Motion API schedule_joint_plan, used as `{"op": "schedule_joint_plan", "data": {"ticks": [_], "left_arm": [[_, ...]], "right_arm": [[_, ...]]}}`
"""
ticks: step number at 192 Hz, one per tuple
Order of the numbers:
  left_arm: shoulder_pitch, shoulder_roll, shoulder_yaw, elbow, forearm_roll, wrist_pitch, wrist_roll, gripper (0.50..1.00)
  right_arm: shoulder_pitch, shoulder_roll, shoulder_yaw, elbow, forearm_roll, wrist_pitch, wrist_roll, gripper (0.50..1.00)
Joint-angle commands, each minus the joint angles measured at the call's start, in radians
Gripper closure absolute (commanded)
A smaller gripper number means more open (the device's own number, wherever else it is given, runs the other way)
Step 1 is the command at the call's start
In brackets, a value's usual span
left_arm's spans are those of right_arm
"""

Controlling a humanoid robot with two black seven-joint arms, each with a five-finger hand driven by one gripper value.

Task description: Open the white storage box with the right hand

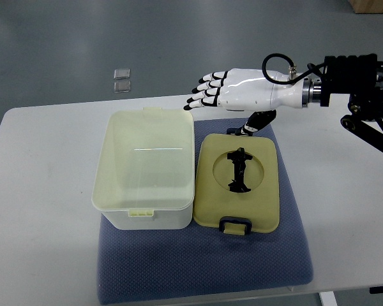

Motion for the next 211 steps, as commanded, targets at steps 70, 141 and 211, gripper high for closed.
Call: {"op": "schedule_joint_plan", "data": {"ticks": [70, 141, 211], "left_arm": [[0.0, 0.0, -0.001, 0.0, 0.0, 0.0, 0.0, 0.5], [0.0, 0.0, 0.0, 0.0, 0.0, 0.0, 0.0, 0.5], [0.0, 0.0, 0.0, 0.0, 0.0, 0.0, 0.0, 0.5]], "right_arm": [[-0.093, 0.27, 0.441, -0.225, 0.884, -0.073, -0.465, 0.593], [-0.091, 0.271, 0.311, -0.355, 1.473, -0.326, -0.534, 0.581], [-0.171, 0.299, 0.273, -0.377, 1.555, -0.315, -0.525, 0.572]]}}
